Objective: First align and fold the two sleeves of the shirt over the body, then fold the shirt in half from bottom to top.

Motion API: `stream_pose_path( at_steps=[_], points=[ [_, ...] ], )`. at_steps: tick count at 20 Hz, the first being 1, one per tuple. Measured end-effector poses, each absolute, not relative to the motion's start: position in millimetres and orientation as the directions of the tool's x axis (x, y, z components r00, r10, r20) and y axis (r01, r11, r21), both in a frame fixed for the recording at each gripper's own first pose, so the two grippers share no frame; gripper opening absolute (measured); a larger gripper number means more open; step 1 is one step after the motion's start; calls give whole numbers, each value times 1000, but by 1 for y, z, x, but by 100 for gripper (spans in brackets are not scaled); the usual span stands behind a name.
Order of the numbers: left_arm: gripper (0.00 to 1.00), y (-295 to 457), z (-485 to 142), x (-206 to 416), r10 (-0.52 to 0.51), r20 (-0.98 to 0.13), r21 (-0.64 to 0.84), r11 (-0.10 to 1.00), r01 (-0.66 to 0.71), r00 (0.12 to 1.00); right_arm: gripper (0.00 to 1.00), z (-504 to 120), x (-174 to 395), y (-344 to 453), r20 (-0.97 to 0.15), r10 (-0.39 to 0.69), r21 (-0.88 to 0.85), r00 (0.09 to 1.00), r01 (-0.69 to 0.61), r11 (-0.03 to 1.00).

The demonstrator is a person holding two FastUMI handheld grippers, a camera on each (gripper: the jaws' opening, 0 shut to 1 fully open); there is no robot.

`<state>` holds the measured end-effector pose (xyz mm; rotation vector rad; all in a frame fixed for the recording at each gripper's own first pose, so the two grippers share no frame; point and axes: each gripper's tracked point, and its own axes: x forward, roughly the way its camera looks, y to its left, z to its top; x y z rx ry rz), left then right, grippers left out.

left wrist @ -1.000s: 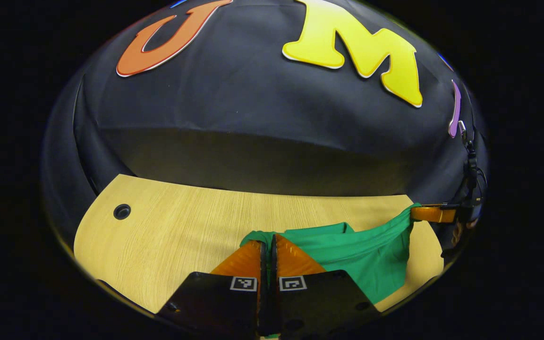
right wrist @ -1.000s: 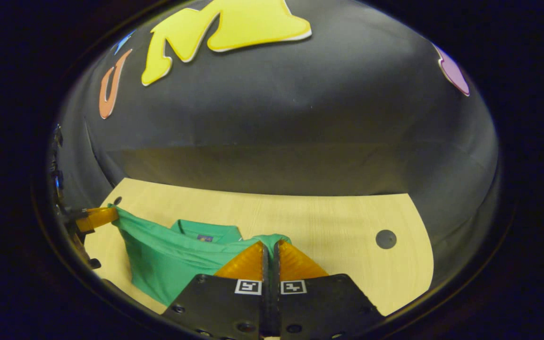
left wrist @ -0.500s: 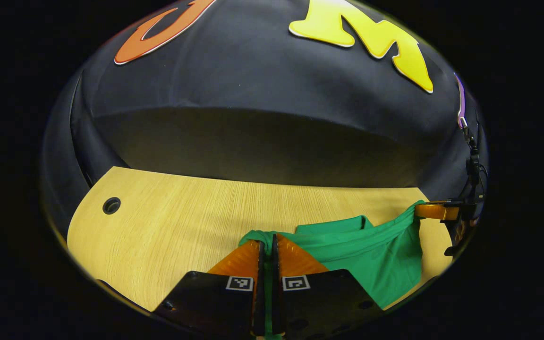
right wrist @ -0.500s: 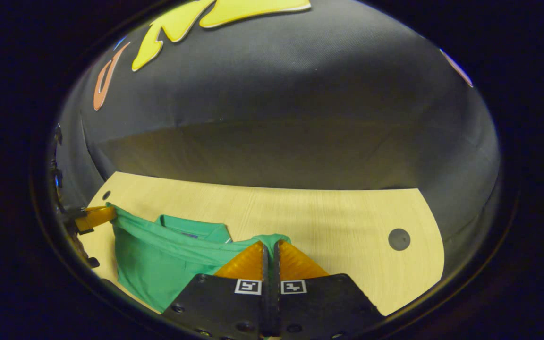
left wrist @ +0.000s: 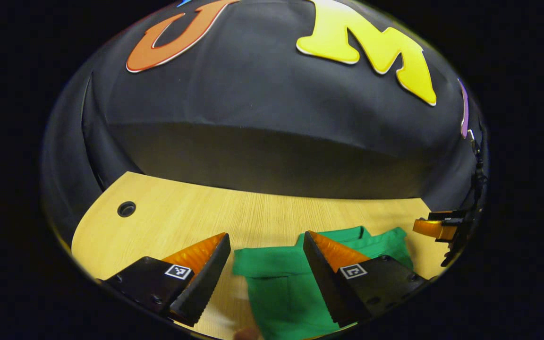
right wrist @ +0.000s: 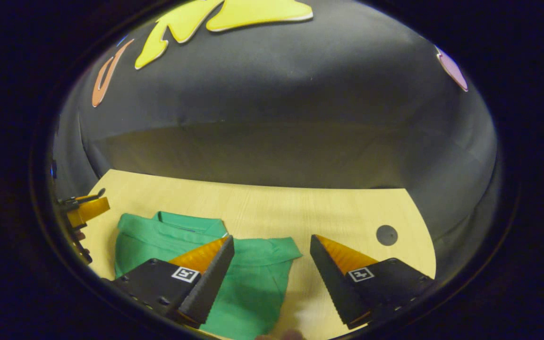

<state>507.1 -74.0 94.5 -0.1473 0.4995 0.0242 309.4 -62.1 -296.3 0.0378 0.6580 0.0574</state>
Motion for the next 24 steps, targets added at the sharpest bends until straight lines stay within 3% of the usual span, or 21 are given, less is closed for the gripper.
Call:
stream_pose_path(
  at_steps=[6, 15, 24],
  points=[
    [97, -75, 197, 472, 37, -331, -104, 992, -75, 943, 95, -197, 257, -55, -454, 46, 37, 890, -33, 999],
    [96, -115, 362, 347, 39, -104, -31, 999, -43, 994, 96, -41, 127, -49, -182, 21, -13, 983, -24, 1000],
    [97, -129, 391, 242, 57, -86, -48, 997, -62, 995, 96, -6, 16, -43, -114, -11, 35, 993, 15, 999]
  ],
)
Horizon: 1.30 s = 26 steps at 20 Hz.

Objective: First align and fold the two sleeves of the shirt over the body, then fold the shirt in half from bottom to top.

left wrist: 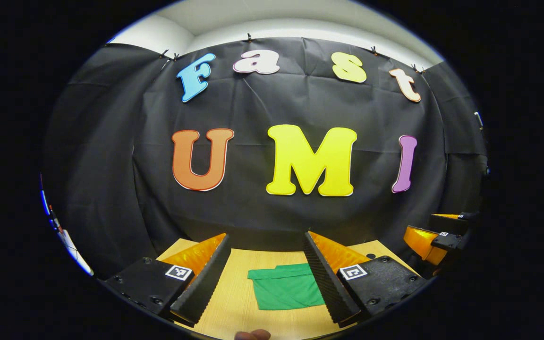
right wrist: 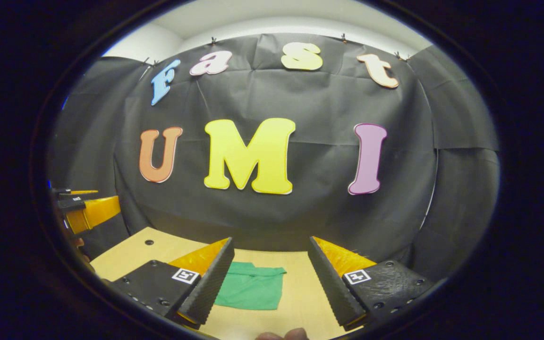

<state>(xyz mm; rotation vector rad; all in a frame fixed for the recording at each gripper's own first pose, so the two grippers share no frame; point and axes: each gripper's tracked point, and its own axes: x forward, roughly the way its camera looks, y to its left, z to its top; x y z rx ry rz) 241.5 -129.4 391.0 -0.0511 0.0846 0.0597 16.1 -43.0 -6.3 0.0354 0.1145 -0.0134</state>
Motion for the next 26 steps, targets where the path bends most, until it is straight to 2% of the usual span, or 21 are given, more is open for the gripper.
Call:
stream_pose_path(
  at_steps=[4, 6, 9, 10, 13, 14, 20, 24, 26],
  points=[
    [97, -132, 398, 217, 68, -58, -19, 997, -69, 996, 94, -6, -10, -38, -106, -19, 29, 994, 22, 999],
    [97, -136, 400, 212, 64, -48, -17, 998, -65, 997, 96, -6, -15, -35, -107, -15, 28, 994, 18, 999],
    [97, -138, 401, 210, 53, -39, -8, 999, -53, 998, 94, -3, -17, -32, -98, -13, 29, 995, 16, 999],
    [97, -139, 403, 210, 50, -35, -4, 999, -50, 998, 96, -1, -17, -31, -93, -13, 25, 996, 15, 1000],
    [100, -140, 403, 210, 48, -29, 1, 999, -48, 998, 94, 3, -19, -27, -83, -11, 24, 997, 13, 1000],
    [98, -141, 403, 209, 47, -26, 3, 999, -47, 999, 95, 4, -19, -27, -79, -11, 22, 997, 13, 1000],
    [97, -137, 404, 211, 56, -20, 8, 998, -56, 998, 97, 13, -20, -26, -57, -20, 17, 998, 21, 1000],
    [97, -140, 406, 215, 50, -17, 5, 999, -50, 999, 94, 16, -19, -28, -51, -28, 18, 998, 29, 999],
    [98, -143, 404, 216, 41, -16, 0, 999, -41, 999, 96, 17, -18, -30, -46, -34, 19, 998, 34, 999]
  ],
)
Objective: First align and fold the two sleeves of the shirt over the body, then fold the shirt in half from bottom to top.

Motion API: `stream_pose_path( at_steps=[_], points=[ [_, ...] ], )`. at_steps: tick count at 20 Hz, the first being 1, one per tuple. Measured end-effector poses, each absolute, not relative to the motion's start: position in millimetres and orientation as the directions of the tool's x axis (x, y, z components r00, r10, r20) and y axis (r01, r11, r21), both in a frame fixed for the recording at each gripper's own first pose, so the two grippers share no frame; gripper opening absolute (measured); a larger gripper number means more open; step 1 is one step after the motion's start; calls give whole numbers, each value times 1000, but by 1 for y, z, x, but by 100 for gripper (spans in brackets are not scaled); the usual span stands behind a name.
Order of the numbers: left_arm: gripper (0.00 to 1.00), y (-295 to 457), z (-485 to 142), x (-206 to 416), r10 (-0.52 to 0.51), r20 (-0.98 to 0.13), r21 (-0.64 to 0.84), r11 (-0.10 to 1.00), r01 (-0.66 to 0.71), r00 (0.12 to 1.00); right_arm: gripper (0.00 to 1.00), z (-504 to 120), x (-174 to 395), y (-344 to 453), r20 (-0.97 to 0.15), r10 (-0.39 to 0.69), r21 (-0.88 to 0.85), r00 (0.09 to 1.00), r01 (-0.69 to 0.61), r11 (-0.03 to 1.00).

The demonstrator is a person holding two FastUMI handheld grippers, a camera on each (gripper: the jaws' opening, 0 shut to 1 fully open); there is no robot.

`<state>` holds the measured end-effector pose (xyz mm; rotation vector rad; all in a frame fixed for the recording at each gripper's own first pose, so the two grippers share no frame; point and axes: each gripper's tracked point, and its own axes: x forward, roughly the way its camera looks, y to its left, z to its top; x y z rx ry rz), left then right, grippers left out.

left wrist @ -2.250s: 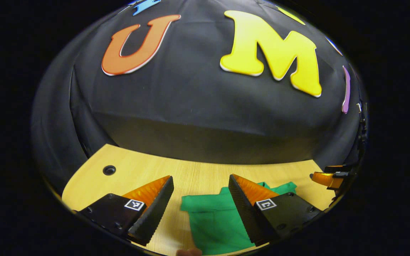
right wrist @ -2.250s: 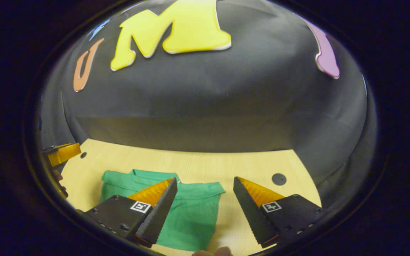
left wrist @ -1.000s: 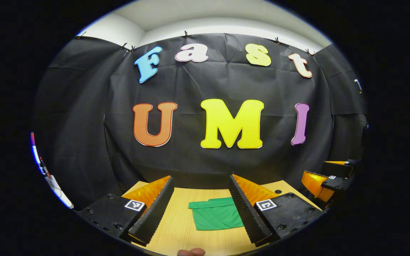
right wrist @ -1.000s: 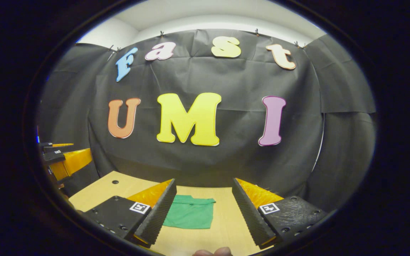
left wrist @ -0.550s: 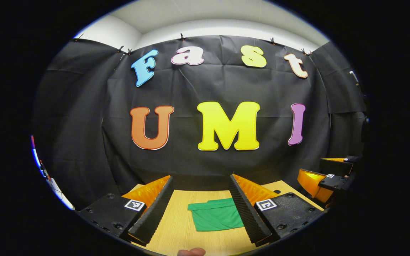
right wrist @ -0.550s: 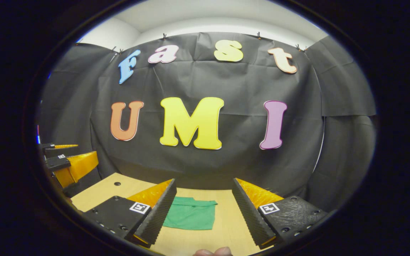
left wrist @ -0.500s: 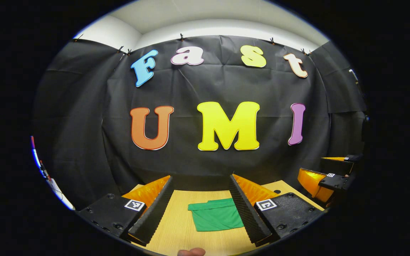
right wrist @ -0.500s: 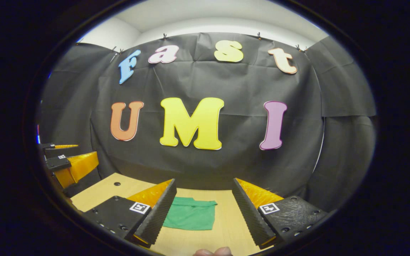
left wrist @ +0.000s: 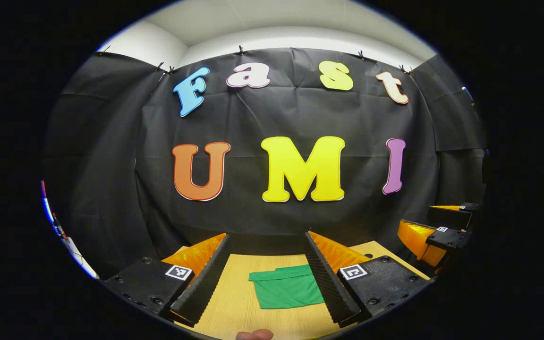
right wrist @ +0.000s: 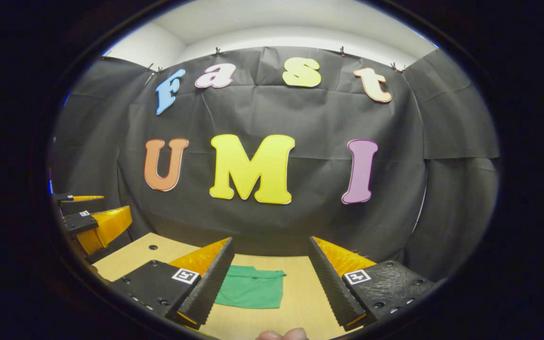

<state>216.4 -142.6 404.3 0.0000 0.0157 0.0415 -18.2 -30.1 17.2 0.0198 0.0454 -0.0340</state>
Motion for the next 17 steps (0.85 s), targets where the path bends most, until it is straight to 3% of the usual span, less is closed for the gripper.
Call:
stream_pose_path(
  at_steps=[17],
  points=[
    [97, -147, 405, 232, 38, -1, 15, 999, -38, 999, 96, 17, -2, -30, -45, -37, 29, 998, 39, 999]
  ],
)
